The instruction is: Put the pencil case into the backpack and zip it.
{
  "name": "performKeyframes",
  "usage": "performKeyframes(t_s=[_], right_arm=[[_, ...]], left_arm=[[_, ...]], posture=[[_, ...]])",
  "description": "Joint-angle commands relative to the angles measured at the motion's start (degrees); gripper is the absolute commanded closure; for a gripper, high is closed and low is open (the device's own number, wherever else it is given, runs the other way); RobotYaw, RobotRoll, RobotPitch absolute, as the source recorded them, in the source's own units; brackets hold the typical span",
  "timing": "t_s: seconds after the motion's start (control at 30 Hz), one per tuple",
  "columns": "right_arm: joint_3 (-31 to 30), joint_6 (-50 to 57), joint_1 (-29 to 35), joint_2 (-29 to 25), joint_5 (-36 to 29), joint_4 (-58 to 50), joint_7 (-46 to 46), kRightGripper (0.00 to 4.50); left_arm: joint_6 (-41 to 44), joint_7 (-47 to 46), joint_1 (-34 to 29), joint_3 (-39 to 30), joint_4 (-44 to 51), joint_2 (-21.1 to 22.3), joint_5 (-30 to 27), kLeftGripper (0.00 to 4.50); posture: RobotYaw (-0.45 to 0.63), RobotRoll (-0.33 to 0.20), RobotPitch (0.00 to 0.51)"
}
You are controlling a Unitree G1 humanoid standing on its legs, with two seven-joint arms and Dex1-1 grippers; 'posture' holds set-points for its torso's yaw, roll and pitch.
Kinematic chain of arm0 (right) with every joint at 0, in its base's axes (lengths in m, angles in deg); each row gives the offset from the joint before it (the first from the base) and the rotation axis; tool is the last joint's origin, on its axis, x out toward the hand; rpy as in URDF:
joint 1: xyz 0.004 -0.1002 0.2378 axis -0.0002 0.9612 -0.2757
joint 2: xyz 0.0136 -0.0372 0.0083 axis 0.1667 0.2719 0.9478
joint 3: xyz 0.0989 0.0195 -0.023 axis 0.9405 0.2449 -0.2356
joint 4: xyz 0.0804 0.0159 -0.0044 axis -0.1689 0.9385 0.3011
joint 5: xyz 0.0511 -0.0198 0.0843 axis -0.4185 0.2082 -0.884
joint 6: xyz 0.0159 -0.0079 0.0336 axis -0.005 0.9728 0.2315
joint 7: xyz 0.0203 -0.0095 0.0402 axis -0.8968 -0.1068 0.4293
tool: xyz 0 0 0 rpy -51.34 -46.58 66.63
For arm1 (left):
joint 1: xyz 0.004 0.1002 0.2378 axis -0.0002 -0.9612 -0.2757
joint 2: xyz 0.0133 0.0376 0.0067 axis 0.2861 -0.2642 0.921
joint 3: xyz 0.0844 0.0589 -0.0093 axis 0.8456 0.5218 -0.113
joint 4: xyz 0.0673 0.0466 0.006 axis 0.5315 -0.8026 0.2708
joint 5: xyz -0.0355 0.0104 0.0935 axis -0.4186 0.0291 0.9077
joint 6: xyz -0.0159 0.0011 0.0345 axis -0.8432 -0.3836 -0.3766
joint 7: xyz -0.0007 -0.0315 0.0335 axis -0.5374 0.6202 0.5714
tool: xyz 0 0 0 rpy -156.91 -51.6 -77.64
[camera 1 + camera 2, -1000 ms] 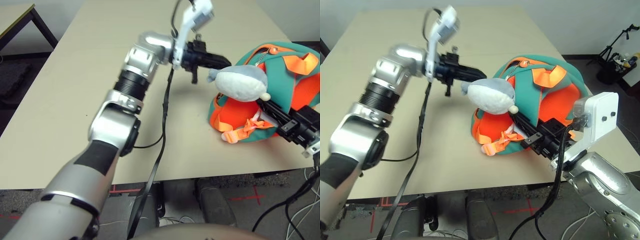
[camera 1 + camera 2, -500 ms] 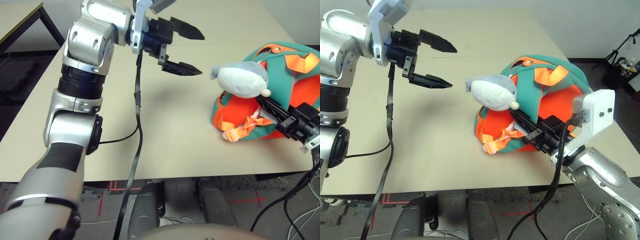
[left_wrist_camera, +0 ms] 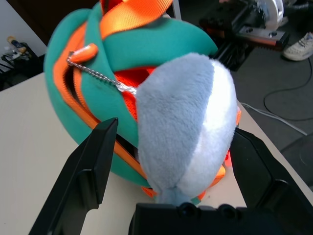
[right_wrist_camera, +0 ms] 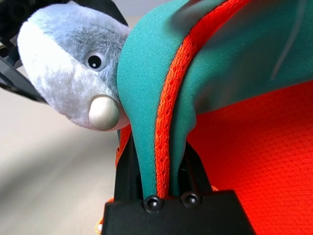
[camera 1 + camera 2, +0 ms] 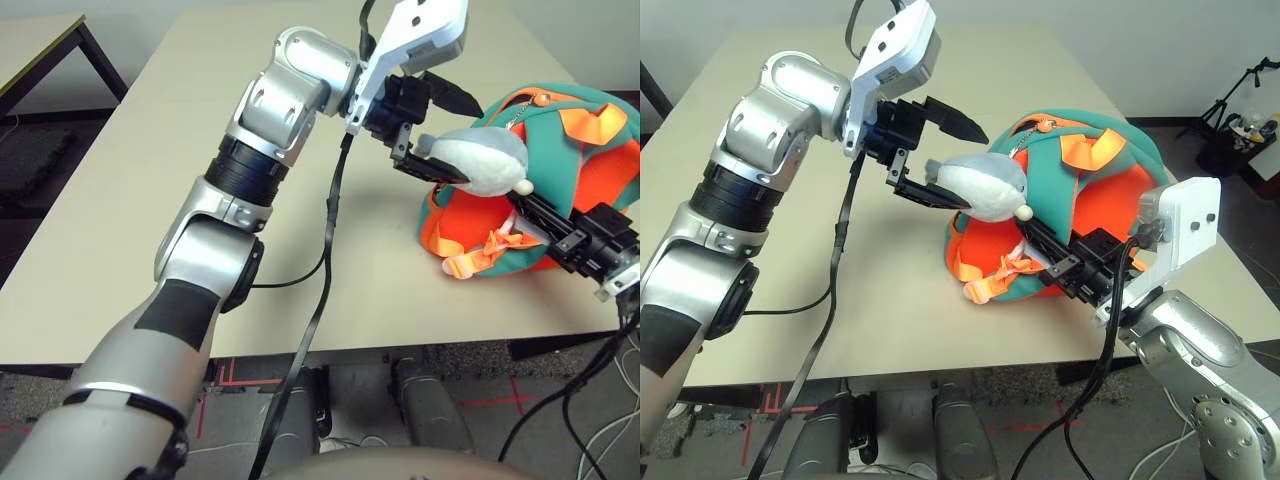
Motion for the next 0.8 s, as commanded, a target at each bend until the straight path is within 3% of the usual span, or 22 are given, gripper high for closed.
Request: performKeyframes(t_s=[0.03,0.3,0.47,0.6,0.8], right_arm=[[-0.37,0.48,0.07,0.2,0.13,-1.32,0.05,4.31],[-0.62,0.31,0.35,0.69,0.55,-1.47,0.19,4.31],[-1.18,0.32,-0.22,1.18,1.05,-1.17,0.37,4.31],[-1.66,0.2,-0.07,1.92,1.56,-1.33,0.35,4.31],[-1.93,0.18,0.08,2.75,2.02,-1.68,0.14,4.31]], left_arm=[[0.01,0.41,-0.82,0.82,-0.74,-0.41,0.42,0.38],[2.93,-1.34,0.27,-2.01,-0.79,-0.54,-1.25,2.86],[10.59,-3.2,2.35,-7.03,-1.36,-1.07,-6.27,4.21],[17.37,-9.16,7.03,-14.54,-8.34,-0.73,-10.36,4.3],[24.8,-16.38,8.3,-22.11,-14.26,1.06,-14.6,4.3]], posture=[[-0.25,0.0,0.108],[-0.24,0.0,0.106],[-0.23,0.0,0.102],[-0.23,0.0,0.101],[-0.23,0.0,0.102]])
